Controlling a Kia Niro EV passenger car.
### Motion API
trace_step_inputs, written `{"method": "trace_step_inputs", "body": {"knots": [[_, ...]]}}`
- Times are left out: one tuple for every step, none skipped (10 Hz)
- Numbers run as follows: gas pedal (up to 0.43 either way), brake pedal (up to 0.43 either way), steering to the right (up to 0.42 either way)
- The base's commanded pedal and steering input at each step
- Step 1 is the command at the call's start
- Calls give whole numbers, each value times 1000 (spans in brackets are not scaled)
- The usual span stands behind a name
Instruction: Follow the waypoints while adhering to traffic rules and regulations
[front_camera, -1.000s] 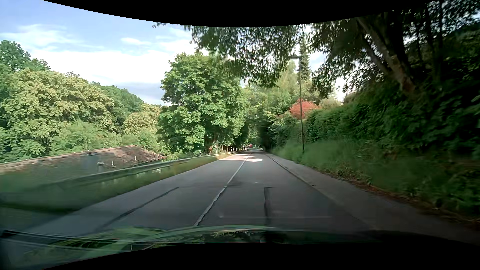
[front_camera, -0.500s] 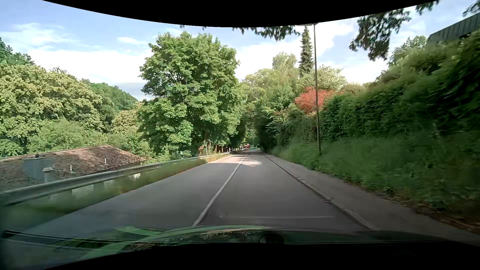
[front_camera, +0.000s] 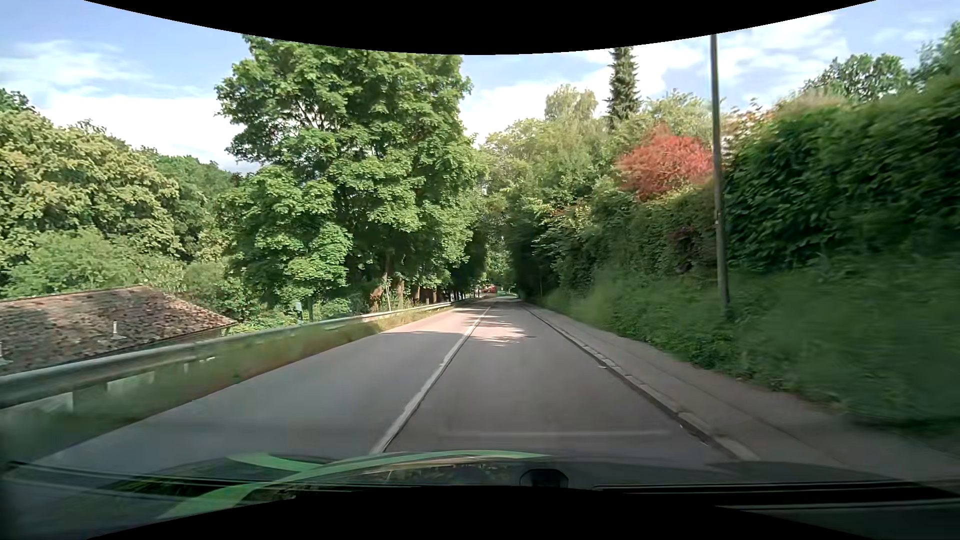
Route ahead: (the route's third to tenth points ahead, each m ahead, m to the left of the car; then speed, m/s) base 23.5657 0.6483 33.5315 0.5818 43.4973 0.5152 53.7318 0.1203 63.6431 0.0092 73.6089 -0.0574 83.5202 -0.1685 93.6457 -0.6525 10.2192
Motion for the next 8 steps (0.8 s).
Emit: {"method": "trace_step_inputs", "body": {"knots": [[87,0,1],[87,0,-1],[87,0,-4],[87,0,-4],[87,0,-4],[87,0,-3],[87,0,-3],[87,0,-3]]}}
